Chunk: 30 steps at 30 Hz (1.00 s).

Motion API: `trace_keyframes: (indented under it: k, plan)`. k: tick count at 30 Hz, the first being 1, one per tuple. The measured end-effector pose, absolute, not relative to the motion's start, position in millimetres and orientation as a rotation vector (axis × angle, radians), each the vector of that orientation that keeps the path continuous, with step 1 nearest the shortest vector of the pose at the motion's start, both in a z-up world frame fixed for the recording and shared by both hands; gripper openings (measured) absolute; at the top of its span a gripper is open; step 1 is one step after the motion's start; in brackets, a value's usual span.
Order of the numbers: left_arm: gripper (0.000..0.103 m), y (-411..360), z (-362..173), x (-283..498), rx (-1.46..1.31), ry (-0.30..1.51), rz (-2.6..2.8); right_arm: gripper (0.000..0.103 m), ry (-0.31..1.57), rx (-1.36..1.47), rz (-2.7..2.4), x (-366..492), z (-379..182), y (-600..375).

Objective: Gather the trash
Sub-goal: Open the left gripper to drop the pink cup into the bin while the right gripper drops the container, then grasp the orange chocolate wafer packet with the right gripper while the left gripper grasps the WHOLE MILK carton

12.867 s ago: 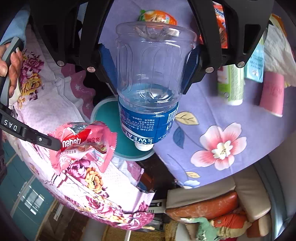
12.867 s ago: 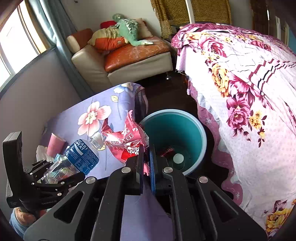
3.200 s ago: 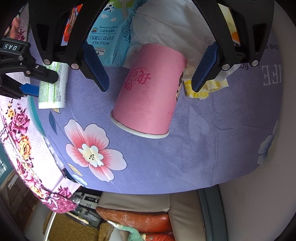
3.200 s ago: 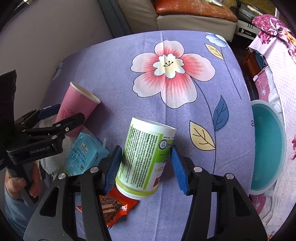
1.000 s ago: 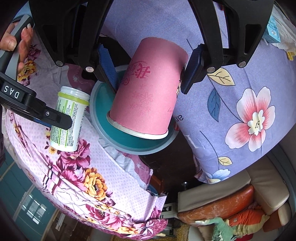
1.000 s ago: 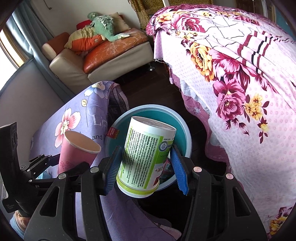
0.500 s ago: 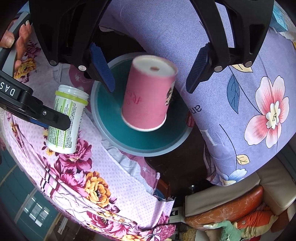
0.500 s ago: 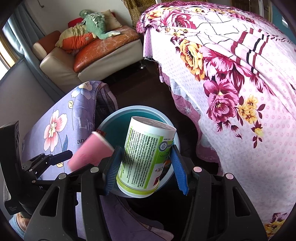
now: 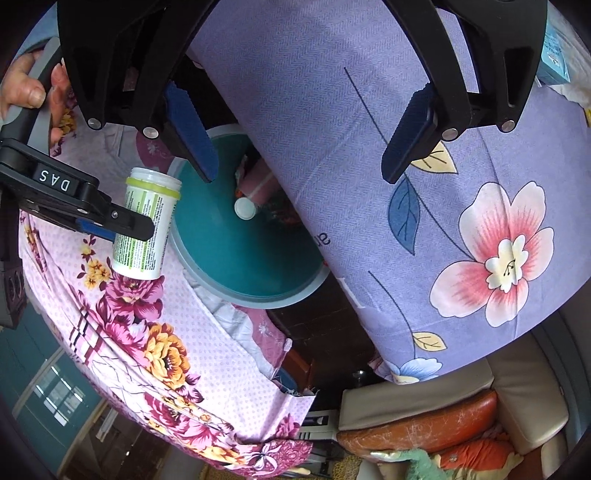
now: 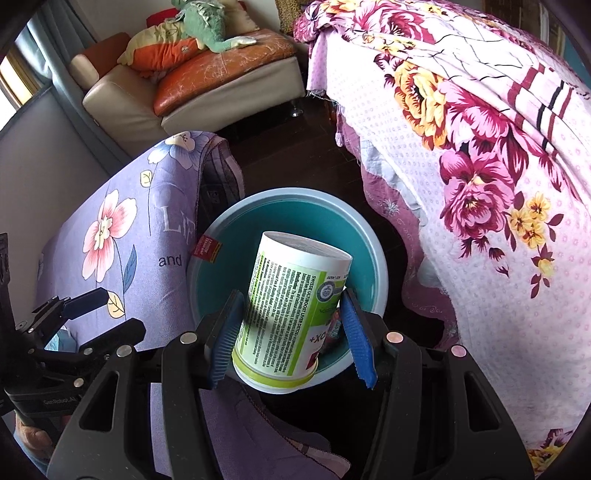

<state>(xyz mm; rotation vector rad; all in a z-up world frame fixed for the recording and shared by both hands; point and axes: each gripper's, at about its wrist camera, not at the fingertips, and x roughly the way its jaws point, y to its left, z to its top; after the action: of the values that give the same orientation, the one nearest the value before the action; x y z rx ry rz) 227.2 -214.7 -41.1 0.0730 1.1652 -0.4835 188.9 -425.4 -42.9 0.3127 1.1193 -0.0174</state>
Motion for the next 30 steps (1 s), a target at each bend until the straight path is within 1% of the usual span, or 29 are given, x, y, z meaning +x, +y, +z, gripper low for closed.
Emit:
trace_keyframes:
  k: [3, 4, 5, 9, 13, 30]
  plan:
    - [0.090, -198, -36, 225, 0.052, 1.158, -0.468, 0.052, 1.142, 0.310, 0.004, 192, -45, -414]
    - [0.090, -193, -34, 224, 0.045, 1.156, -0.465, 0.057, 1.143, 0.310, 0.010, 192, -45, -410]
    - [0.090, -187, -32, 222, 0.038, 1.153, -0.462, 0.065, 1.146, 0.314, 0.017, 192, -44, -407]
    - [0.090, -167, -23, 214, 0.015, 1.134, -0.443, 0.067, 1.132, 0.300, 0.023, 188, -34, -395]
    - [0.090, -144, -14, 204, -0.008, 1.122, -0.422, 0.073, 1.130, 0.284, 0.035, 182, -25, -378]
    - [0.090, -3, -4, 134, -0.087, 1.086, -0.270, 0.076, 1.198, 0.102, 0.241, 139, -4, -240]
